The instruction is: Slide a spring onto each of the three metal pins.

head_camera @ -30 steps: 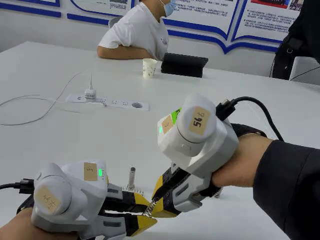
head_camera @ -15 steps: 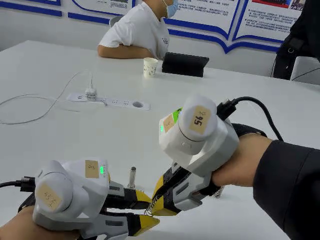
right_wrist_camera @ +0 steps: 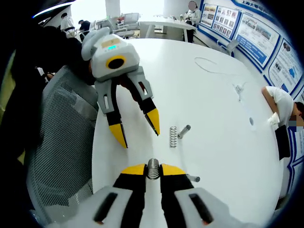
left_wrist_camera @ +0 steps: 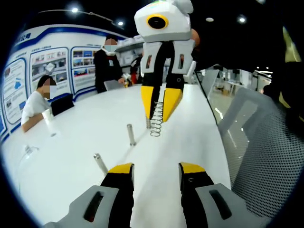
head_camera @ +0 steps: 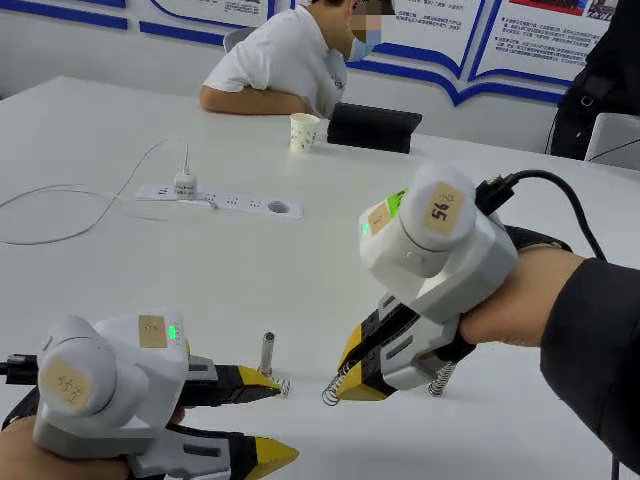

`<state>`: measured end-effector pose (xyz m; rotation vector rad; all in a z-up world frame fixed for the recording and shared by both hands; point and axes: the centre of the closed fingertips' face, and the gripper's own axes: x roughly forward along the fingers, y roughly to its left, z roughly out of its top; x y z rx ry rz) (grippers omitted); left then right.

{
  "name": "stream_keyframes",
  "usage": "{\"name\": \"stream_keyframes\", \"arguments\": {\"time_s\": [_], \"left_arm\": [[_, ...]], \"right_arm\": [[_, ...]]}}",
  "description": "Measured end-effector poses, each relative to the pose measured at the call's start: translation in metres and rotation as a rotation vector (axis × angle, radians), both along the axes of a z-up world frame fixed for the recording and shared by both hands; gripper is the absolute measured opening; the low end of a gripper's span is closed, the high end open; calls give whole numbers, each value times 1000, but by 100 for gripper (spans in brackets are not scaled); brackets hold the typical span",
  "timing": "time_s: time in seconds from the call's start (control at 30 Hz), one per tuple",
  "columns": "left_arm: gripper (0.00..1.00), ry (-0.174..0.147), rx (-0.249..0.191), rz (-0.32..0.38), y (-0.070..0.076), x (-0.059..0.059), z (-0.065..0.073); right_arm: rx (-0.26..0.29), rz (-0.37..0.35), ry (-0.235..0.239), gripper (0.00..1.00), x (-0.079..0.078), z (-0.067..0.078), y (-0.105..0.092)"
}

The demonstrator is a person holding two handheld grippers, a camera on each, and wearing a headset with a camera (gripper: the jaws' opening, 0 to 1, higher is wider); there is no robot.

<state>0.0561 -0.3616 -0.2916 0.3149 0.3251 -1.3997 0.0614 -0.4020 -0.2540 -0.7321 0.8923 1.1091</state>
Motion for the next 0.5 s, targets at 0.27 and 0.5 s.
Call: {"name": "stream_keyframes", "arguments": {"time_s": [0.27, 0.5], "left_arm": [[49, 13, -7, 93, 19, 13, -1], [56, 32, -14, 145, 29, 17, -5]], "right_arm": [[-24, -59, -30, 12, 20, 13, -28], [-66, -113, -51, 12, 44, 14, -49]]}}
